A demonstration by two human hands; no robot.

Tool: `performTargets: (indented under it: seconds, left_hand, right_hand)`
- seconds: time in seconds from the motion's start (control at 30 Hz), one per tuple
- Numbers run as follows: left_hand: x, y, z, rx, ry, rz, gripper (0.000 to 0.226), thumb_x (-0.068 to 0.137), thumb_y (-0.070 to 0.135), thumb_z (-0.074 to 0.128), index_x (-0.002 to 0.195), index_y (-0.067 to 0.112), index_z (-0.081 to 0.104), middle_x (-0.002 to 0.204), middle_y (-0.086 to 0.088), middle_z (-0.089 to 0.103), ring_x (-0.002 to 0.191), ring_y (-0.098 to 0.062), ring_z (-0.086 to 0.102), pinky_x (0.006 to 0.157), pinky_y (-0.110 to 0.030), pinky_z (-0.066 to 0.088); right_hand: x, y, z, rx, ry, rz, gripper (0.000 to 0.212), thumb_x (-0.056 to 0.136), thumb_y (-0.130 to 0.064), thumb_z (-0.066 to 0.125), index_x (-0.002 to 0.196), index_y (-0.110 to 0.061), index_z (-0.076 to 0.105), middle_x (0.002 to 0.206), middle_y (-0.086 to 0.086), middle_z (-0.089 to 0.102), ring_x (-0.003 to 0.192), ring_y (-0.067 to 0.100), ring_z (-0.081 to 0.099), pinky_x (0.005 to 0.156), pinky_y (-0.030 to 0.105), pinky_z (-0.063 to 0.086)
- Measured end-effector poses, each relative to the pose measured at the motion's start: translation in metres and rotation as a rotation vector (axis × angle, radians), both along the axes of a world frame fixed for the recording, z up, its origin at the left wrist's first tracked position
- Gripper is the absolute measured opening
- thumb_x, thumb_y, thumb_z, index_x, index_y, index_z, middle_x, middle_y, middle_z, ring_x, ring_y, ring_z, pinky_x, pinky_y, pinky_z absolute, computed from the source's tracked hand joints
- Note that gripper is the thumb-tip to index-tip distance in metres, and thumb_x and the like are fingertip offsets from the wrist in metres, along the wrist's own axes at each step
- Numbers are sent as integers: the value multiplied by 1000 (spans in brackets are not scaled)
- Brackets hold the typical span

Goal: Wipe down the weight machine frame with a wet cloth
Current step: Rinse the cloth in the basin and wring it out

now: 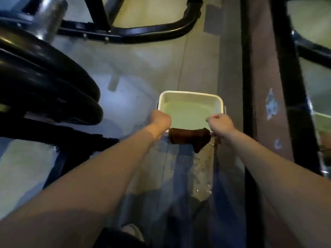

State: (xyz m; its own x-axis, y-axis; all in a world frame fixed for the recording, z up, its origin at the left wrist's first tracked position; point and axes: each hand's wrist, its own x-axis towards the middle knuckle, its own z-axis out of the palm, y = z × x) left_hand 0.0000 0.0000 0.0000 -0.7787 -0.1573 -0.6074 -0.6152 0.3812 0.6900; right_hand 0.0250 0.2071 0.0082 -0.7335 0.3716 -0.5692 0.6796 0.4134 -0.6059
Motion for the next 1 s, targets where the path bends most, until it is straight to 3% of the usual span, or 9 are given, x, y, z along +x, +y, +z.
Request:
performTargets:
  seconds: [0.1, 0.23, 0.33, 0.4, 0.47, 0.67, 0.83, 0.93, 1.0]
  left_hand:
    - [-27, 15, -32, -75, 4, -192, 36, 99, 7, 47, 127, -7, 64, 129, -25, 66, 120, -39, 64, 98, -41, 55]
    - [-22, 22, -63, -294, 1, -528, 38, 102, 12, 43, 134, 3, 61, 141, -18, 59, 127, -36, 57, 103, -36, 47]
    - [-13, 29, -68, -375, -39, -787, 36, 106, 10, 35, 125, -5, 62, 134, -25, 61, 120, -39, 59, 95, -37, 46]
    - [-21, 30, -65, -311, -76, -785, 31, 108, 13, 39, 121, -4, 61, 131, -21, 61, 111, -34, 61, 85, -35, 47]
    - [-33, 24, -64, -246, -57, -770, 23, 104, 25, 56, 112, 4, 61, 116, -11, 65, 91, -23, 61, 69, -27, 47]
    - [-59, -3, -44, 245, -218, -603, 30, 96, 29, 72, 120, 14, 66, 118, -4, 71, 111, -17, 65, 97, -32, 55]
    - [-84, 0, -17, 653, -90, -338, 15, 100, 26, 65, 104, 12, 65, 92, -6, 71, 88, -17, 68, 105, -36, 53]
    - [-87, 9, -20, 538, 121, -249, 7, 99, 19, 68, 103, 13, 69, 86, -7, 75, 73, -17, 71, 72, -30, 63]
    - [-87, 8, -41, 297, 222, -343, 9, 96, 16, 71, 103, 11, 70, 83, -8, 71, 71, -19, 68, 69, -33, 60]
  right_hand:
    - [-26, 5, -38, 194, -36, 372, 36, 102, -28, 54, 107, 3, 71, 113, 24, 69, 106, 39, 64, 89, 44, 54]
    - [-39, -6, -64, 326, -270, 670, 64, 112, -46, 30, 144, 6, 49, 154, 22, 46, 141, 37, 44, 112, 38, 34]
    - [-42, -1, -73, 336, -326, 765, 45, 110, -39, 43, 124, -1, 63, 137, 18, 58, 115, 28, 58, 95, 35, 46]
    - [-47, 5, -73, 214, -315, 675, 30, 102, -34, 62, 101, -5, 67, 110, 13, 68, 87, 22, 64, 69, 30, 51]
    - [-48, 15, -69, 73, -256, 514, 27, 97, -27, 71, 108, -3, 68, 106, 11, 72, 92, 25, 69, 71, 32, 56]
    - [-59, 45, -35, -287, -94, 190, 41, 93, -25, 75, 130, -11, 64, 125, 8, 70, 118, 25, 64, 96, 38, 54]
    - [-75, 45, -2, -506, 154, 11, 28, 98, -25, 68, 123, -13, 71, 112, 7, 74, 100, 18, 70, 76, 29, 59]
    - [-77, 34, -14, -481, 330, -15, 20, 99, -10, 65, 117, -13, 73, 108, 7, 75, 102, 21, 71, 75, 30, 57]
    - [-71, 30, -36, -242, 377, 96, 16, 97, -5, 67, 104, -18, 74, 100, 6, 72, 100, 23, 69, 81, 32, 57]
